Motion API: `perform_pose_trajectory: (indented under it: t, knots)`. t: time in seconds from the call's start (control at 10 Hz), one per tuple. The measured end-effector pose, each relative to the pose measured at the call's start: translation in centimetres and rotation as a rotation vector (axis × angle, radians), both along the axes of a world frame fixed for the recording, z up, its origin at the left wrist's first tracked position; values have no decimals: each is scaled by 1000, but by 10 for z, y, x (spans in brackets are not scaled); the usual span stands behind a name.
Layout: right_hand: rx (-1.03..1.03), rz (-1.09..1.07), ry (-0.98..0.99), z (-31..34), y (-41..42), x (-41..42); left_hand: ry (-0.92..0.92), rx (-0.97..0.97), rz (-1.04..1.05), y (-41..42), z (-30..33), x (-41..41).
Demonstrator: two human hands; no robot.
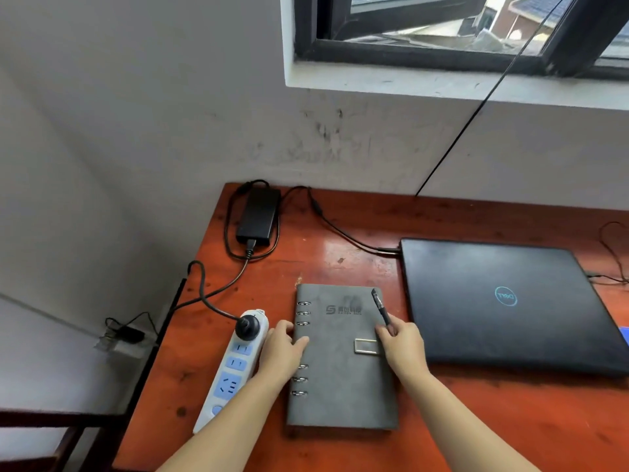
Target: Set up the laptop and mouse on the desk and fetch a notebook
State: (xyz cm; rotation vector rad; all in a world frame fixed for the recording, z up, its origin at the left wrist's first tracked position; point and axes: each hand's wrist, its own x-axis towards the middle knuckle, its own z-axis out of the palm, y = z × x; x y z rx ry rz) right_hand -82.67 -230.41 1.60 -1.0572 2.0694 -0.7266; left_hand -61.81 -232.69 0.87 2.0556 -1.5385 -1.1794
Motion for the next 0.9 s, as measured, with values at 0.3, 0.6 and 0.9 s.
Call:
perform_pose_trajectory:
  t: [0.3, 0.6, 0.9]
  knots:
    - [19, 332, 172, 30, 22, 64, -4, -14, -90, 9, 1, 2]
    - [22, 274, 501, 10, 40, 96, 66, -63, -166, 22, -5, 12]
    - [-33, 195, 473, 0, 41, 89, 63, -43, -170, 20, -5, 13]
